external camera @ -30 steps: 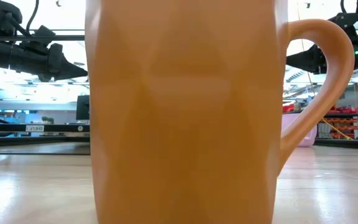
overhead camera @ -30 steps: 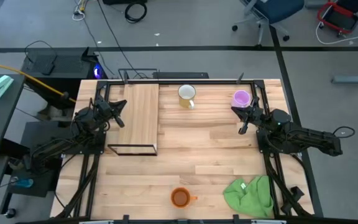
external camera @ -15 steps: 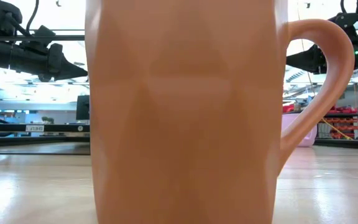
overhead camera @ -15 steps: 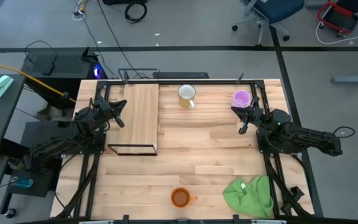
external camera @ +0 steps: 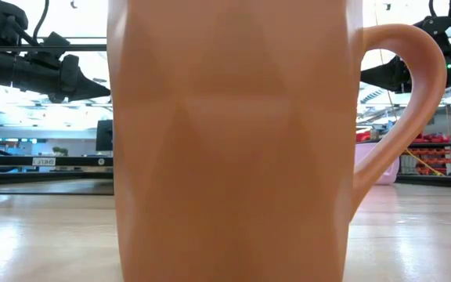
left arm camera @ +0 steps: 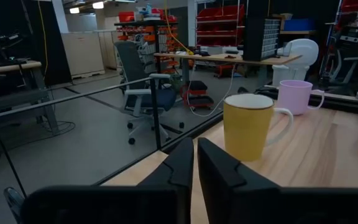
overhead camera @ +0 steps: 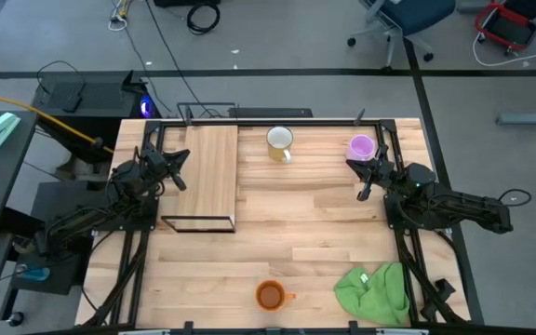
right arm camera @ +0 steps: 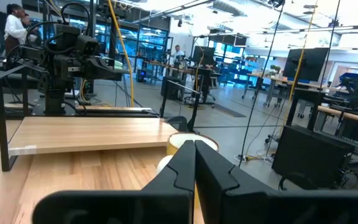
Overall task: Stack small to large cups/mugs on shelf
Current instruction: Move the orange mug to the top middle of the table
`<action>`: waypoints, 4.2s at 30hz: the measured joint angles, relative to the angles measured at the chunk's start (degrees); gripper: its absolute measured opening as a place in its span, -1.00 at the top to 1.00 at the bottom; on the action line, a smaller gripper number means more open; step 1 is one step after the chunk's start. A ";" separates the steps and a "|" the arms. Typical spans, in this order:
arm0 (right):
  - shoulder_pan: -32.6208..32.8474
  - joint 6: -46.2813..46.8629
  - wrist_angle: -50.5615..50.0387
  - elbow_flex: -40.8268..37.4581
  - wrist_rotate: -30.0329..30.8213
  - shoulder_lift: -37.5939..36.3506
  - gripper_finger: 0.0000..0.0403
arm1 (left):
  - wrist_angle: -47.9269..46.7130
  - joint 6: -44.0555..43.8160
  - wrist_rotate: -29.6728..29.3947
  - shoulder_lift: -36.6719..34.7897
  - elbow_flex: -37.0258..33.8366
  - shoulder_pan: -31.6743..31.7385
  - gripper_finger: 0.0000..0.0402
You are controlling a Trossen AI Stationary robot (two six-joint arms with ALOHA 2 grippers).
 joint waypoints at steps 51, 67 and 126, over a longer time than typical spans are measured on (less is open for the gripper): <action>-0.01 -0.01 0.01 0.00 0.00 0.01 0.94 | 0.00 -0.01 0.00 0.01 0.00 0.01 0.83; 0.00 0.48 0.02 0.00 -0.02 -0.01 0.94 | 0.03 -5.99 0.01 0.00 0.00 0.00 0.82; 7.46 40.01 11.95 21.05 -36.06 21.12 0.99 | 30.15 -28.02 31.36 0.00 0.00 -3.20 0.94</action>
